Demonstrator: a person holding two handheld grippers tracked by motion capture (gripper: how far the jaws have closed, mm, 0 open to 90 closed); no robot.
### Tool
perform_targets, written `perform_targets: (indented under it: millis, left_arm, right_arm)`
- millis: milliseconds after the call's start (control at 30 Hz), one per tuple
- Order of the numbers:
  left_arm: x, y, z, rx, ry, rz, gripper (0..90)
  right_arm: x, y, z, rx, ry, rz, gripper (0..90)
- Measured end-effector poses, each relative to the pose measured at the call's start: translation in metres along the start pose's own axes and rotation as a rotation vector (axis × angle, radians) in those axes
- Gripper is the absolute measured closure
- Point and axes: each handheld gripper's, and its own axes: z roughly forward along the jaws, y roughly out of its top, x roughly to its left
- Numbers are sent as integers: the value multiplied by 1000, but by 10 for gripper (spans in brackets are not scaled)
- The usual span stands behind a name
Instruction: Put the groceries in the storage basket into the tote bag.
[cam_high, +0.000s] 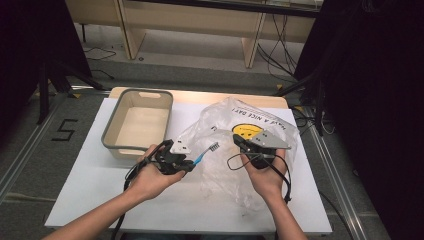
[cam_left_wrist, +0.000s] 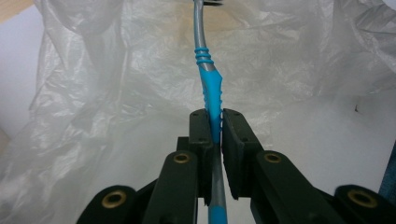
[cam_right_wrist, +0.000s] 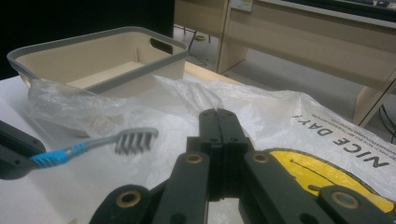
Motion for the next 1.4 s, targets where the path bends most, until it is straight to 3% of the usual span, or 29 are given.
perform_targets:
  millis: [833,1233,1400]
  left_arm:
    - [-12,17,43,22,16,1,822]
    - [-16,24,65,-6,38,-5,821]
    - [-18,26,75,4,44,-6,821]
  right_arm:
    - [1,0,-1,-1,3,-1,900]
    - [2,0,1,-1,6,-2,900]
    - [2,0,0,-2,5,-1,900]
